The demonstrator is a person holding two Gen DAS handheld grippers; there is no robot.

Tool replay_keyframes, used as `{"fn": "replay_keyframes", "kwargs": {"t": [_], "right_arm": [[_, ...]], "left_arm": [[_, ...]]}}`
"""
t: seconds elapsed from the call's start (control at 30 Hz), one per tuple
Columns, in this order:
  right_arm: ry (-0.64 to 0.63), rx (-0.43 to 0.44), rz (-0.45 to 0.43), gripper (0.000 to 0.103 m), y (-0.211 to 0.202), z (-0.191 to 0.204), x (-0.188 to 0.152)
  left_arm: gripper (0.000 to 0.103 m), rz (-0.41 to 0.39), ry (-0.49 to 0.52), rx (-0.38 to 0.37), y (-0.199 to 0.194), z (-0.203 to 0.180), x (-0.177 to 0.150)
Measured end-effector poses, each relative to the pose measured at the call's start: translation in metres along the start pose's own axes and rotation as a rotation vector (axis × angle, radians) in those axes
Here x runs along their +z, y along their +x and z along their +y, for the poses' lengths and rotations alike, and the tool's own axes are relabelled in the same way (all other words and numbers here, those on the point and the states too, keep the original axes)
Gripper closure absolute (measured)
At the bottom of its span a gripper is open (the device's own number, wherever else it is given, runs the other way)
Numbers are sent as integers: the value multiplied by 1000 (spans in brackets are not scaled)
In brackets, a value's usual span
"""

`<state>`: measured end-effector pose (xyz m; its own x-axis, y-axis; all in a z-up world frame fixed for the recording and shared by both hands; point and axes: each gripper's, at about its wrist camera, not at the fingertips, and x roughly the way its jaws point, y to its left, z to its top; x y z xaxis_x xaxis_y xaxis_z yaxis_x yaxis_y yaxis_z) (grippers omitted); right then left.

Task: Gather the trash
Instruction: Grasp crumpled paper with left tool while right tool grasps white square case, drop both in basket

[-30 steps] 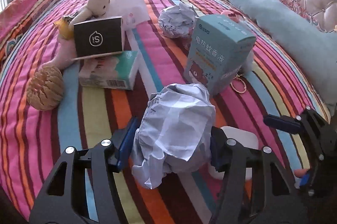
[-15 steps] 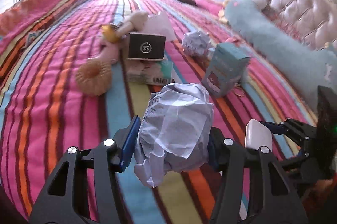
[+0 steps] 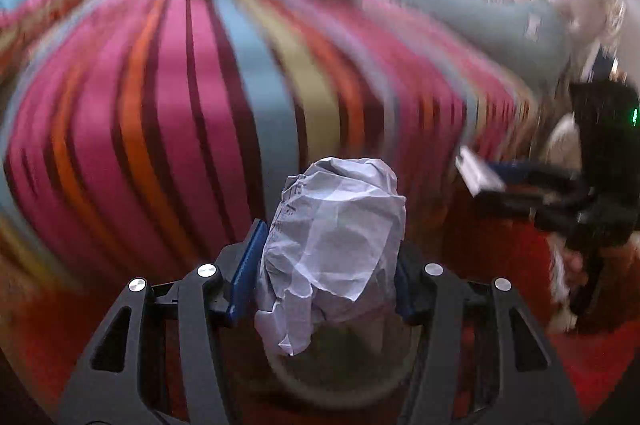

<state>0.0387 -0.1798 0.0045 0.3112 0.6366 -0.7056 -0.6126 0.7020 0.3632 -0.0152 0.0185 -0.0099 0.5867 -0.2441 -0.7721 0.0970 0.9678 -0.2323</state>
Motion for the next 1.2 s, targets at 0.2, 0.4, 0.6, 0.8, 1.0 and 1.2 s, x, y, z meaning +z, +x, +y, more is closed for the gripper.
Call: {"fn": "replay_keyframes", "kwargs": {"t": [0.2,0.4,0.6,0.8,1.0,1.2], "right_arm": [[132,-69,245,35,69,-27,-56],[162,-59,305,35,87,-32,-64],[152,-57,324,33,92,-32,-75],[157,-96,317,13,93,-35,-73],[177,-117,313,13,93,-40,-74],[177,-129,317,13,96,-40,-73]], "left_arm": [[49,262,6,-21,79,-10,-48],[48,342,41,4,112,-12,-56],[39,370,-3,6,118,-6,-62],[16,345,7,49,118,-7,-60],[13,334,5,40,118,-6,-60],[11,324,-1,39,118,-4,-60]]}}
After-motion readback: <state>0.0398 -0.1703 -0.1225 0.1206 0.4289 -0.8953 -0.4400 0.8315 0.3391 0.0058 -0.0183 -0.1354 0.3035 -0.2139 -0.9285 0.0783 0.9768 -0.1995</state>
